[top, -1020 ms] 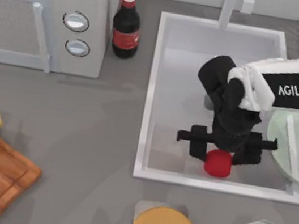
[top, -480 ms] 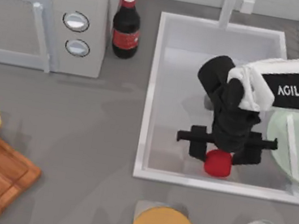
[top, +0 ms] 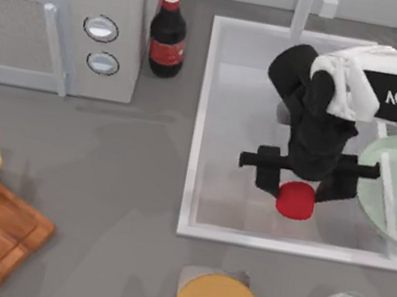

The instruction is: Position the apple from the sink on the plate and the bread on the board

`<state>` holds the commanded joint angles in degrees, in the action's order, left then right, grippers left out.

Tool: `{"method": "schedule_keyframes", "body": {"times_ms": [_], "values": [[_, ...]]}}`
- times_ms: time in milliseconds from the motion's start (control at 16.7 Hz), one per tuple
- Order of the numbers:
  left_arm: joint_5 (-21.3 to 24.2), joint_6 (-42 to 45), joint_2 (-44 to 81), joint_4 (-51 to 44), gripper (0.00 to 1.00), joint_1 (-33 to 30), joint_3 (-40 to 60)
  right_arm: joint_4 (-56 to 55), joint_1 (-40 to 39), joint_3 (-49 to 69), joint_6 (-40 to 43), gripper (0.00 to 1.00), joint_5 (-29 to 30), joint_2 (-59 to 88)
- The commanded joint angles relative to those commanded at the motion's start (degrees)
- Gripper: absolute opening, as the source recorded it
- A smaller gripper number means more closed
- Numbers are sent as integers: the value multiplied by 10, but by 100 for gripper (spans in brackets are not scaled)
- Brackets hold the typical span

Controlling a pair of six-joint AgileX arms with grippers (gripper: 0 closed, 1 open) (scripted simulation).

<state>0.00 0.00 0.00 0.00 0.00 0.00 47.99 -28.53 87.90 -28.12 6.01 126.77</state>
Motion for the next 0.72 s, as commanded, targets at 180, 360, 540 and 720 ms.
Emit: {"method": "schedule_keyframes", "body": {"times_ms": [180, 360, 540, 720], "values": [[0, 0, 0, 0, 100, 0, 0, 72, 0, 32, 1, 0, 0, -34], [0, 0, 0, 0, 100, 0, 0, 94, 1, 47, 1, 0, -1, -50], [0, 0, 0, 0, 100, 0, 0, 92, 0, 46, 0, 0, -1, -48], [0, 0, 0, 0, 100, 0, 0, 98, 8, 58, 8, 0, -2, -61]]}}
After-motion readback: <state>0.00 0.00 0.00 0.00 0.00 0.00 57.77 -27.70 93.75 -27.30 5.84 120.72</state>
